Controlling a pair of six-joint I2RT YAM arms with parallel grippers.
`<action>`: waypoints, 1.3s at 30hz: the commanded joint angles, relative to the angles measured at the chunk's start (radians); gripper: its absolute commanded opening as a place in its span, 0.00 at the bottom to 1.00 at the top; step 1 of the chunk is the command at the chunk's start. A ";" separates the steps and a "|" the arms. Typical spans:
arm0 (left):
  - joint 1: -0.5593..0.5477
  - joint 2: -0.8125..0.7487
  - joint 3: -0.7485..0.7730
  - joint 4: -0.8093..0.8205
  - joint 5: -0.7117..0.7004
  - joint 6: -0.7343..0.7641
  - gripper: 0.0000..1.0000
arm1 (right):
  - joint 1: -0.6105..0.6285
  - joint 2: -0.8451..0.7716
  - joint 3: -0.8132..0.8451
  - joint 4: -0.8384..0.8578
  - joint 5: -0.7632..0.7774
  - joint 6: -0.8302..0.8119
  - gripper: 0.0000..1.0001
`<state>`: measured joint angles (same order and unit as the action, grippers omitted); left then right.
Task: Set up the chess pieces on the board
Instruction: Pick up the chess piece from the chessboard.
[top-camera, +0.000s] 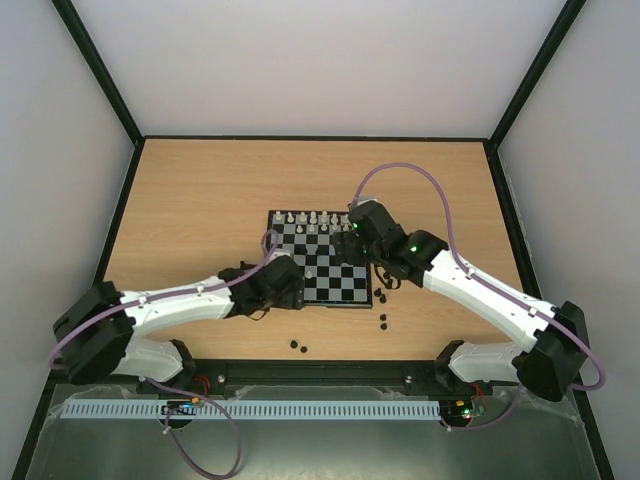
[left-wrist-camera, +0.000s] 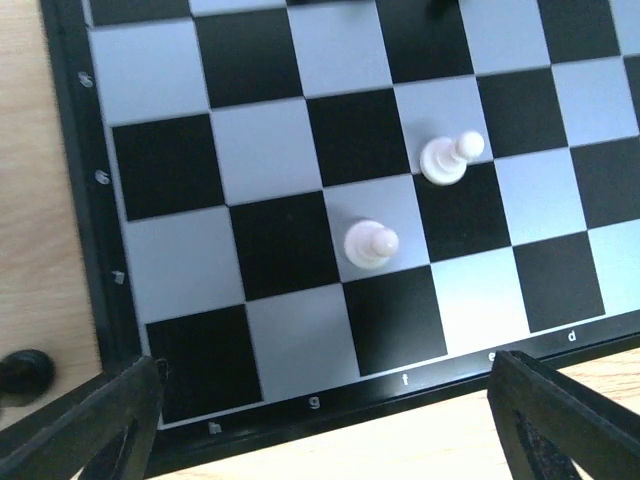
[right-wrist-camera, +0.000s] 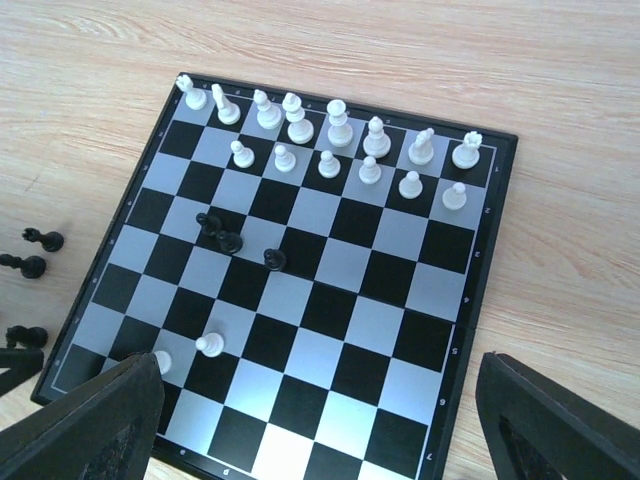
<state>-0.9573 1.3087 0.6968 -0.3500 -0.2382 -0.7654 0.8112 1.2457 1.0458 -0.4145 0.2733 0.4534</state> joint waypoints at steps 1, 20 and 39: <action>-0.051 0.072 0.024 0.043 -0.043 -0.004 0.89 | -0.012 0.005 0.021 -0.040 0.048 -0.044 0.87; -0.006 0.265 0.228 -0.013 -0.053 0.124 0.51 | -0.031 -0.037 -0.022 -0.030 0.019 -0.038 0.86; 0.046 0.269 0.178 -0.010 0.035 0.158 0.35 | -0.032 -0.003 -0.034 -0.012 0.014 -0.033 0.86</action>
<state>-0.9154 1.5616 0.8993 -0.3458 -0.2253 -0.6121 0.7841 1.2282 1.0233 -0.4194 0.2886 0.4259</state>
